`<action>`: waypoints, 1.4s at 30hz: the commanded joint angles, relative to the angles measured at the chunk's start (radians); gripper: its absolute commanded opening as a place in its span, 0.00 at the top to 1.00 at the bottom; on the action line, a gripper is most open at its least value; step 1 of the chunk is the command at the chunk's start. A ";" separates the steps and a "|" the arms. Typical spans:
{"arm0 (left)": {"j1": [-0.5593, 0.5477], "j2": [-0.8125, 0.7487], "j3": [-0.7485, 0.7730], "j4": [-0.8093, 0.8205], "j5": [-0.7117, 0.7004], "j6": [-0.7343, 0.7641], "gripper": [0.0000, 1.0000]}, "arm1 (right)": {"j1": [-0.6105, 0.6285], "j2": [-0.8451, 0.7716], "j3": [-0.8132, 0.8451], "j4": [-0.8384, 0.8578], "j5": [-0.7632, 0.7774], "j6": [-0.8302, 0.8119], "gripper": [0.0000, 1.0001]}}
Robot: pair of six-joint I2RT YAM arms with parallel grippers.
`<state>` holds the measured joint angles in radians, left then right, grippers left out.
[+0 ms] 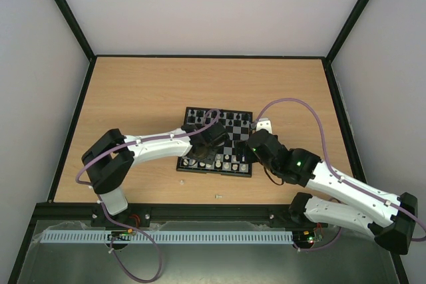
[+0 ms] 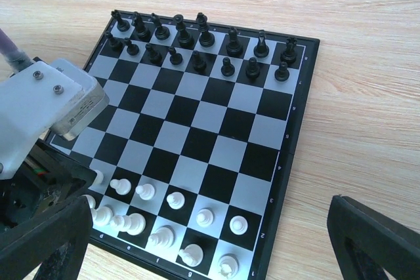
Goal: Set up the chess pieces on the board
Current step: Place the chess piece on the chessboard.
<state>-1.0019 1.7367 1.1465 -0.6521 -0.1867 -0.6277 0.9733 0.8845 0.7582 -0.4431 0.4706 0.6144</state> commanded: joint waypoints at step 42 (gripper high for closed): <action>0.017 -0.074 0.054 -0.086 -0.070 -0.031 0.68 | -0.005 0.014 -0.003 0.005 -0.021 -0.004 0.01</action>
<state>-0.9913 1.7409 1.1473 -0.6689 -0.2092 -0.6388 0.9733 0.8970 0.7582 -0.4427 0.4446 0.6136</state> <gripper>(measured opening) 0.313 0.986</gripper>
